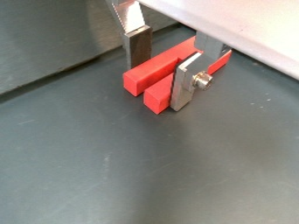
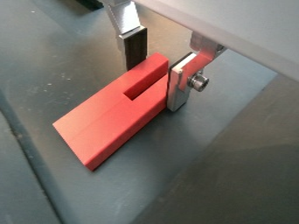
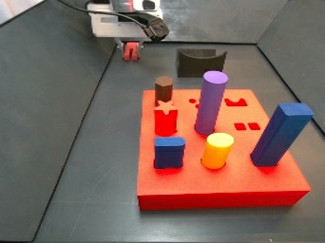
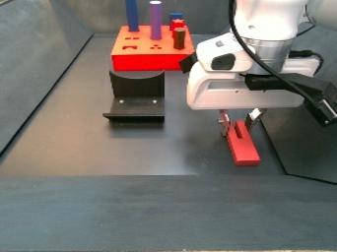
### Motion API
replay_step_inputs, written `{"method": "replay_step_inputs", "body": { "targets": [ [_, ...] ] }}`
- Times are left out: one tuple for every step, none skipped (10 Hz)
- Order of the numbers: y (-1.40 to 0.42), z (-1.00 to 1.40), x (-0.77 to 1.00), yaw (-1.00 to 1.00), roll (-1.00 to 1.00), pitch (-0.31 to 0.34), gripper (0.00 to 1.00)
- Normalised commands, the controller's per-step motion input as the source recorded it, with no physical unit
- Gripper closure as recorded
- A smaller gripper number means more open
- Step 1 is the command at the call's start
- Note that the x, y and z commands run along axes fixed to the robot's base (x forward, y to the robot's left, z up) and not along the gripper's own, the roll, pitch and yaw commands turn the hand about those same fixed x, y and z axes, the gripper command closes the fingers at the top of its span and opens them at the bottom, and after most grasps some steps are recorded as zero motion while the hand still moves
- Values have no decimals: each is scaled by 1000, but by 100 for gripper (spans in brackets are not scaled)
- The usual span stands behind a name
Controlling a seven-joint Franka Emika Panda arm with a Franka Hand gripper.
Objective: Pick up the double-square object. Move up. Rotate the double-square object. Place the double-square object on the fixture. Regrasp the double-square object. Move to above the board. Insert the double-square object.
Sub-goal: Pick up the double-square object, then move up, then rotate the double-square object.
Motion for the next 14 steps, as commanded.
{"method": "replay_step_inputs", "body": {
  "targets": [
    [0, 0, 0, 0, 0, 0, 100],
    [0, 0, 0, 0, 0, 0, 100],
    [0, 0, 0, 0, 0, 0, 100],
    [0, 833, 0, 0, 0, 0, 100],
    [45, 818, -2, 33, 8, 7, 100],
    [41, 710, -29, 25, 10, 37, 100],
    [32, 596, -27, 9, 14, 58, 100],
    [22, 426, -20, -8, 26, 67, 100],
    [18, 290, -23, -17, 37, 64, 100],
    [-495, 833, 680, 0, 0, 0, 100],
    [-467, 657, 640, 11, 13, 8, 100],
    [-290, 529, 447, 31, 23, 70, 100],
    [-127, 326, 209, 30, 40, 95, 100],
    [-104, 227, 135, 30, 47, 82, 100]
  ]
}}
